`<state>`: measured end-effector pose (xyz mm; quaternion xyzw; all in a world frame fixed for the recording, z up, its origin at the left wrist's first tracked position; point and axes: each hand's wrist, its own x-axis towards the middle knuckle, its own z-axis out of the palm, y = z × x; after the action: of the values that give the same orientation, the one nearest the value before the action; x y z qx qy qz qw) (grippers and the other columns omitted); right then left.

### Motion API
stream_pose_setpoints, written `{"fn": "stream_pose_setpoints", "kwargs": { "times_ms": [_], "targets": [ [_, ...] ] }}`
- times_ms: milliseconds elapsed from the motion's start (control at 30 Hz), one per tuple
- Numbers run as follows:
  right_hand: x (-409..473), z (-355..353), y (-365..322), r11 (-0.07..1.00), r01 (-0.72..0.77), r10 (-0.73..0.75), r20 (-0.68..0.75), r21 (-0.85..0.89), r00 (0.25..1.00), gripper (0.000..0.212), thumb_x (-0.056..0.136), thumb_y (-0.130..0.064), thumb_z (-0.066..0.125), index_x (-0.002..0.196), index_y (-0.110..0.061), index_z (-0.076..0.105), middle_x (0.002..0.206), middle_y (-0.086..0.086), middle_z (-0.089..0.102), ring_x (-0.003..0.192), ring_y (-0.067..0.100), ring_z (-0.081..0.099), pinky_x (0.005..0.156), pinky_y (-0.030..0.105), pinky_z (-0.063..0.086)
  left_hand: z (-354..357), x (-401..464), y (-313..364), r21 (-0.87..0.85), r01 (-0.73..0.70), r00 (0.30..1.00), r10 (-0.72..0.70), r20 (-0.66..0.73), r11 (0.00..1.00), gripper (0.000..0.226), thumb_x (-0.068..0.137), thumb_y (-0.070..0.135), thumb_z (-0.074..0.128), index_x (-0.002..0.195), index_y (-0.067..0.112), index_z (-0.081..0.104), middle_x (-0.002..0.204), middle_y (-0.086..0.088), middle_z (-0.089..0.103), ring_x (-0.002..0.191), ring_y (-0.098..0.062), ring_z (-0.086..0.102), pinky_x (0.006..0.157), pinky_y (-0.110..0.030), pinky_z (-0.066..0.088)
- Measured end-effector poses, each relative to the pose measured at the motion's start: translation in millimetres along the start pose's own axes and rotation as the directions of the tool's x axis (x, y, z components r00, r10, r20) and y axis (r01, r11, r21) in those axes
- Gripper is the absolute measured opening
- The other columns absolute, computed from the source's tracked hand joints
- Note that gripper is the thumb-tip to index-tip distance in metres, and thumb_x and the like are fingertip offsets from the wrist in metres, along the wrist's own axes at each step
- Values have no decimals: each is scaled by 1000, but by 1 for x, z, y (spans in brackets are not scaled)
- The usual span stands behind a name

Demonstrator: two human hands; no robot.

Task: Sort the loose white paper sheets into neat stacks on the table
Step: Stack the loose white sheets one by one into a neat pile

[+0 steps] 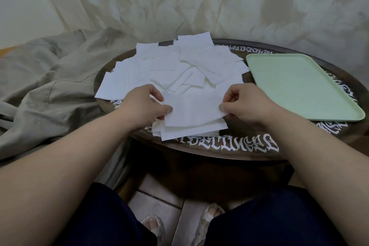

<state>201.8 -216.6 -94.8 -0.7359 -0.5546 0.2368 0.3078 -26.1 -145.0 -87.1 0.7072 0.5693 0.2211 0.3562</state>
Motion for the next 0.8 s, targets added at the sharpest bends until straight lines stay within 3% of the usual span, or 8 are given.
{"fn": "stream_pose_setpoints", "kwargs": {
  "times_ms": [200, 367, 567, 667, 800],
  "targets": [
    [-7, -1, -2, 1000, -10, 8, 92, 20, 996, 9, 74, -11, 72, 71, -11, 64, 62, 1, 65, 59, 15, 57, 62, 29, 47, -4, -5, -3, 119, -49, 997, 40, 71, 992, 21, 74, 13, 74, 78, 13, 54, 56, 2, 67, 37, -1, 51, 54, -24, 42],
    [-9, -4, -4, 998, -6, 1, 78, 70, 997, 9, 74, -9, 72, 70, -10, 64, 61, 3, 64, 57, 15, 57, 61, 30, 47, -11, -8, -3, 63, -28, 998, 24, 61, 998, 19, 74, 10, 74, 77, 9, 55, 55, -1, 66, 38, -3, 52, 45, -15, 42],
    [-10, -2, -2, 1000, -25, 26, 157, -5, 987, 9, 72, -12, 73, 72, -7, 65, 62, 4, 66, 57, 13, 57, 65, 32, 50, -9, -8, -7, 124, 4, 992, -20, 127, 992, 18, 71, 10, 74, 76, 9, 57, 59, -4, 69, 49, -9, 60, 61, -27, 54],
    [-10, -2, 1, 996, -77, 86, 174, -53, 981, 13, 71, -17, 72, 69, -9, 62, 61, 4, 66, 58, 13, 57, 59, 28, 46, -8, -8, -8, 167, 47, 983, -76, 168, 985, 22, 73, 15, 75, 77, 10, 54, 63, -8, 71, 57, -21, 67, 66, -36, 58],
    [-12, 1, 0, 986, -169, 162, 251, 6, 954, 14, 77, -14, 69, 73, -10, 57, 59, 3, 64, 55, 13, 64, 54, 25, 48, -5, -11, -7, 161, 119, 966, -152, 210, 980, 22, 82, 21, 72, 77, 10, 53, 55, -2, 68, 52, -11, 66, 57, -28, 55]
  ]
}}
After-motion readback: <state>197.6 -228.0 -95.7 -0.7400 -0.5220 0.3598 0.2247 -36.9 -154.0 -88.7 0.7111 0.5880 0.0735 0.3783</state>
